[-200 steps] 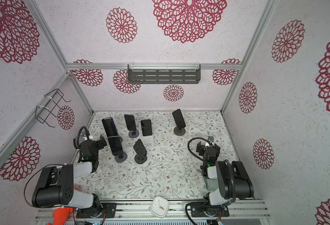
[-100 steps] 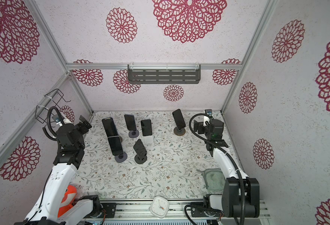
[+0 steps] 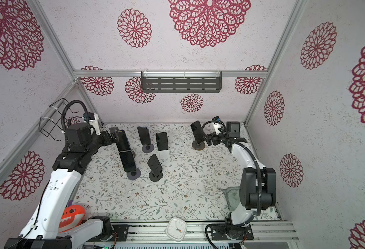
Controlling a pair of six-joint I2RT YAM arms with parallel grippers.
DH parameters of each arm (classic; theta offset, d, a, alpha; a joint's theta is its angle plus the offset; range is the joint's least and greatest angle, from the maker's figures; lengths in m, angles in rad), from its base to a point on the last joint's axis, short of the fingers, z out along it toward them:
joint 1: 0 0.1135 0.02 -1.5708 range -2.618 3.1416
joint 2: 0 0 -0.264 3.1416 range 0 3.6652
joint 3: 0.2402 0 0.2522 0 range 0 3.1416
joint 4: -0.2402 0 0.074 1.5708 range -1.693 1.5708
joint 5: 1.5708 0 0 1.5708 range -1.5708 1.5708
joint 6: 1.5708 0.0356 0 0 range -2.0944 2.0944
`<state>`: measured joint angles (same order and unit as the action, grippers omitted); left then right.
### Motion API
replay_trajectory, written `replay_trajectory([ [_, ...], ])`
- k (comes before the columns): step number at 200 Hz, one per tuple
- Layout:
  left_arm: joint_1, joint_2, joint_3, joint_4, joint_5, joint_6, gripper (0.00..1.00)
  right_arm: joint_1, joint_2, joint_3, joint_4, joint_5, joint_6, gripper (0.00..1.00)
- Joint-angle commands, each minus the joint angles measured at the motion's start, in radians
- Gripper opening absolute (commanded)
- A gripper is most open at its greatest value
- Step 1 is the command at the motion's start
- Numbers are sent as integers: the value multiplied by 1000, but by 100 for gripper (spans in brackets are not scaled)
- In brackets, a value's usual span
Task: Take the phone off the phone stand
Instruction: 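Close the right gripper on the black phone and lift it off the stand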
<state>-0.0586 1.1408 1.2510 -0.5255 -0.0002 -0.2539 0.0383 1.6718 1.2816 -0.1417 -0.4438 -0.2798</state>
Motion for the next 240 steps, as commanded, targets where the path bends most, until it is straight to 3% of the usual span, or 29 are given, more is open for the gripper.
replay_trajectory([
  [1,-2,-4,-56,2,83,55,98,13,37,72,-4,-59,-40,99],
  [78,41,23,-117,32,107,30,98,65,288,324,31,-35,-7,99],
  [141,70,39,-118,41,137,17,98,101,357,351,81,-47,-8,99],
  [240,114,38,-125,64,189,-16,98,119,411,404,56,40,11,99],
])
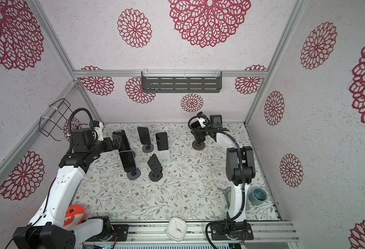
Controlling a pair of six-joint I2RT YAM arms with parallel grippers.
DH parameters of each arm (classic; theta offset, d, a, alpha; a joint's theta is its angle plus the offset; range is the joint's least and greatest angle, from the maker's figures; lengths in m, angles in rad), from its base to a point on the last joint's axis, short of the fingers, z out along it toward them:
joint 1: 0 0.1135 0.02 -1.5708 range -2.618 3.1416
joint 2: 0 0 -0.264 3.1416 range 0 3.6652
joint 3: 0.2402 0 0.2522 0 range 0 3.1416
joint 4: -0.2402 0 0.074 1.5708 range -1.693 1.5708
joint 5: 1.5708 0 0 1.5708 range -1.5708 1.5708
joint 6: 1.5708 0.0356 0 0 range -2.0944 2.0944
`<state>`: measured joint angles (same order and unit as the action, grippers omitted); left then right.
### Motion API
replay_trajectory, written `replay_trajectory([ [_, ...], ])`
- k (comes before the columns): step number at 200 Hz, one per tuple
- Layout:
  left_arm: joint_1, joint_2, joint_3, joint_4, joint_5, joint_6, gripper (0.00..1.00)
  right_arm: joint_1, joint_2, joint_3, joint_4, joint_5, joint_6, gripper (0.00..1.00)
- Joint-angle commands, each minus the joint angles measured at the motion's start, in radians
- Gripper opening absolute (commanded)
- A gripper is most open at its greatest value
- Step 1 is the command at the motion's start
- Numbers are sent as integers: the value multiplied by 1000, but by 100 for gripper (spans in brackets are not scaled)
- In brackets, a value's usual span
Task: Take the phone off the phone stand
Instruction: 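Close the right gripper on the black phone and lift it off the stand, then carry the phone nearer the robot and lower it flat onto the table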
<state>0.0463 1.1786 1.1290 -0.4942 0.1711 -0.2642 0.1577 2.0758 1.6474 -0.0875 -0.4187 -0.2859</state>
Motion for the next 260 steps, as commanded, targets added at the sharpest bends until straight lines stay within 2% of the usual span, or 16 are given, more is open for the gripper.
replay_trajectory([
  [1,9,0,-3,32,18,-6,98,-1,7,38,2,14,18,99],
  [40,12,-4,-5,33,19,-5,98,0,9,36,3,17,27,92],
  [70,15,-5,-6,37,22,-7,98,1,0,20,20,19,33,81],
  [100,18,-4,-7,40,25,-9,98,3,-10,10,26,18,36,75],
  [185,22,-5,-8,41,26,-13,98,4,-84,15,38,74,59,68],
  [260,22,-5,-9,42,25,-15,98,4,-184,39,0,97,104,68],
])
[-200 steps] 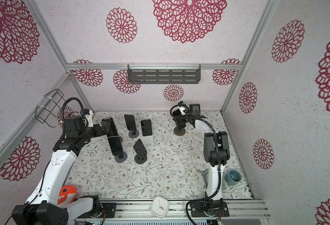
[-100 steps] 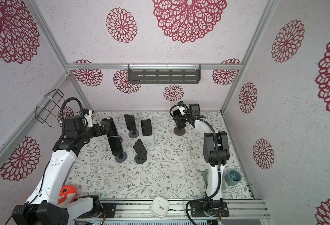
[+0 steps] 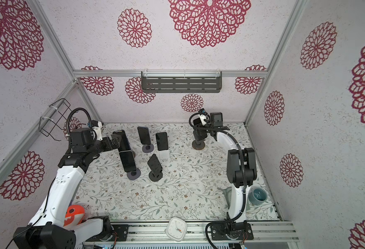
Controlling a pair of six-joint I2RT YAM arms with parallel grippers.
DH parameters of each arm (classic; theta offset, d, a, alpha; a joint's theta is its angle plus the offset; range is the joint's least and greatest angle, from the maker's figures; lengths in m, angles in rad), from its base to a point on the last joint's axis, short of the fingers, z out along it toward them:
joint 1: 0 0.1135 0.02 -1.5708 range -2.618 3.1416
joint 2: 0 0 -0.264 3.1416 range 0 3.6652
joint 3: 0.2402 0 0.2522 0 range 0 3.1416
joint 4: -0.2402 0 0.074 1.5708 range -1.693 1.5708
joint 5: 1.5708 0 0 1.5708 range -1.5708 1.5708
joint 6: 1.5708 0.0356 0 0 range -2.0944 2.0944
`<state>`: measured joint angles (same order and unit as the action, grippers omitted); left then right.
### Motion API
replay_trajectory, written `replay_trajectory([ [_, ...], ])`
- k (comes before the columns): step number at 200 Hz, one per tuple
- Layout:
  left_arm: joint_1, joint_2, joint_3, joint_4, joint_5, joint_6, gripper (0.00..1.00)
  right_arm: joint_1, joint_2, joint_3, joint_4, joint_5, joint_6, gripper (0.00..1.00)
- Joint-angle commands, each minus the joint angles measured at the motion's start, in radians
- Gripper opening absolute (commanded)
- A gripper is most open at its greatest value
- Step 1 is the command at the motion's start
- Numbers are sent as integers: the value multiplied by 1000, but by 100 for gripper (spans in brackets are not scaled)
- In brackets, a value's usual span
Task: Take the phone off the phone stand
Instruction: 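Carry the phone nearer the robot and lower it flat onto the table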
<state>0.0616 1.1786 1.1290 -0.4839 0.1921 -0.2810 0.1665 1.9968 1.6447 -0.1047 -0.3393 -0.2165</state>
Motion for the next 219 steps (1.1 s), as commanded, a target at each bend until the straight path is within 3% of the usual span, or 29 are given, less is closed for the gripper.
replay_trajectory([
  [1,7,-5,-9,32,4,3,98,-4,-106,43,17,20,36,68],
  [56,7,-11,-11,31,3,2,98,8,-223,88,-266,247,164,65],
  [115,6,-20,-12,29,3,-2,98,57,-409,13,-606,475,367,53],
  [155,6,-28,-17,27,-7,-3,98,84,-413,-60,-811,499,437,52],
  [185,6,-21,-18,19,-20,11,98,87,-388,-164,-806,460,462,50],
  [219,5,-10,-14,10,-18,14,98,78,-260,-149,-796,424,448,50],
])
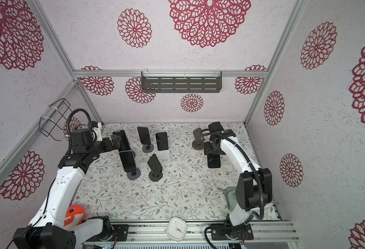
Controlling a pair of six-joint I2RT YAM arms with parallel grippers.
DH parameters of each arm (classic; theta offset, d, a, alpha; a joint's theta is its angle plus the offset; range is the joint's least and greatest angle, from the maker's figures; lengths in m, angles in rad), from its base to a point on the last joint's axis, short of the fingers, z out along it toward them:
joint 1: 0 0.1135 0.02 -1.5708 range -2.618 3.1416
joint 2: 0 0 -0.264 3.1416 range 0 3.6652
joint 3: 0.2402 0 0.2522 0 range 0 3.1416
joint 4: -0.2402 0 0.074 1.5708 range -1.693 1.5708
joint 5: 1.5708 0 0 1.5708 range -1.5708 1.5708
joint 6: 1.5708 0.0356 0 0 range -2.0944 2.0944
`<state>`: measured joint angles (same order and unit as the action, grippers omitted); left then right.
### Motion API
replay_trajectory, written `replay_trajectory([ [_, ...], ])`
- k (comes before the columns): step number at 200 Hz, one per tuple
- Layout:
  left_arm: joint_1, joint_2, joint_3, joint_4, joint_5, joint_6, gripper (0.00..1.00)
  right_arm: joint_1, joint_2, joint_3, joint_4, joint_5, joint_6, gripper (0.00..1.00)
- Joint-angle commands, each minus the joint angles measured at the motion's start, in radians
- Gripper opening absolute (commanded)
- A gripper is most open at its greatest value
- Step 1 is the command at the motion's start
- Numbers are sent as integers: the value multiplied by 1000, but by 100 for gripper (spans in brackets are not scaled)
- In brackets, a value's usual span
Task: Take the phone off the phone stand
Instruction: 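Carry the phone nearer the robot and lower it flat onto the table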
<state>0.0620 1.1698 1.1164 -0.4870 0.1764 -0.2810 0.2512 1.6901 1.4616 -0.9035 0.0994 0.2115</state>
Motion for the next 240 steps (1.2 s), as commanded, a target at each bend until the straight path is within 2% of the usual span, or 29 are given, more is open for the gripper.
replay_trajectory([
  [1,5,-1,-1,12,-1,14,98,-8,52,36,3,-15,20,50],
  [90,4,-2,2,7,2,17,98,-85,321,175,44,-63,-57,53],
  [186,6,-6,0,1,-23,30,98,-122,407,206,95,-65,-86,56],
  [240,5,-1,-1,-1,-28,32,98,-133,429,207,112,-56,-94,65],
])
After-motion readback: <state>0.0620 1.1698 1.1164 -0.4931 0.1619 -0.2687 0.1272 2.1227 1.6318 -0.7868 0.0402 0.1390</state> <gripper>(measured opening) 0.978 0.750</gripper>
